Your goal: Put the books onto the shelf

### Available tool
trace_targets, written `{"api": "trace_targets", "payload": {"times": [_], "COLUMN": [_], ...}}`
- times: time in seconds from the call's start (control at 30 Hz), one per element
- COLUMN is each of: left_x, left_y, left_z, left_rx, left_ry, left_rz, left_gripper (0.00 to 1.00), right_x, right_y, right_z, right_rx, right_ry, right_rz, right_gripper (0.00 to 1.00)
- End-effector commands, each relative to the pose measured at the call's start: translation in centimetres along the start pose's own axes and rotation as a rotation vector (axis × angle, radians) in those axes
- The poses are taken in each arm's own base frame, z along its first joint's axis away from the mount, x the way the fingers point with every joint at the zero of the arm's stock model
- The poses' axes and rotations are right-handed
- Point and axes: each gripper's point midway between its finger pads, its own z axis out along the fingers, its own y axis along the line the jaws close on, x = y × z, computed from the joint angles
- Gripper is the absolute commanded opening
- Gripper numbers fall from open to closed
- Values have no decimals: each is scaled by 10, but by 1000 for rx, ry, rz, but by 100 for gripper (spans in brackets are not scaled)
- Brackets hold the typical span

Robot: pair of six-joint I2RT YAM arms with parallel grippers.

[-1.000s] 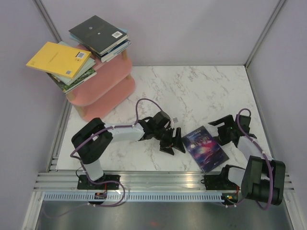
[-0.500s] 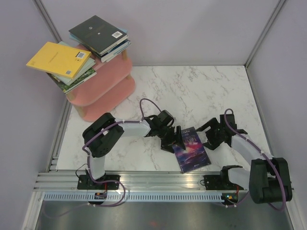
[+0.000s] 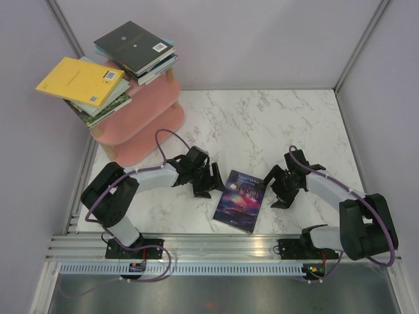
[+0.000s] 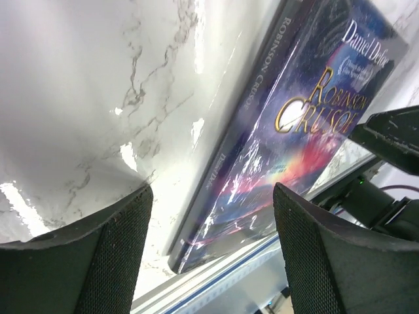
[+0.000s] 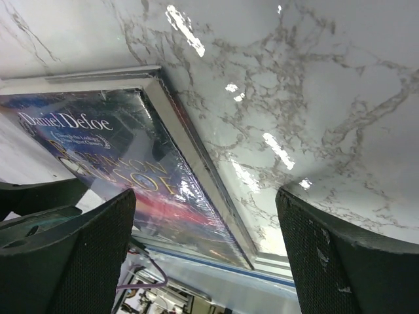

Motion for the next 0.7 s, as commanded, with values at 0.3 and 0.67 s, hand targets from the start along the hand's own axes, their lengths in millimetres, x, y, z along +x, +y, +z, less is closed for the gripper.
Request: {"api": "trace_targets", "payload": {"times": [0.3,0.67], "left_x": [37,55], "left_y": [-14,-60], "left_z": [36,16], "left_rx": [334,726], "left_ry": [136,227], "left_rz": [191,130], "left_gripper": [80,71], "right_x": [6,25], "right_y": [-60,-69], "right_z": [45,57], "right_rx": [138,112], "right_ry": [29,108], "right_rz": [-71,-66], "right_gripper": [92,89]}}
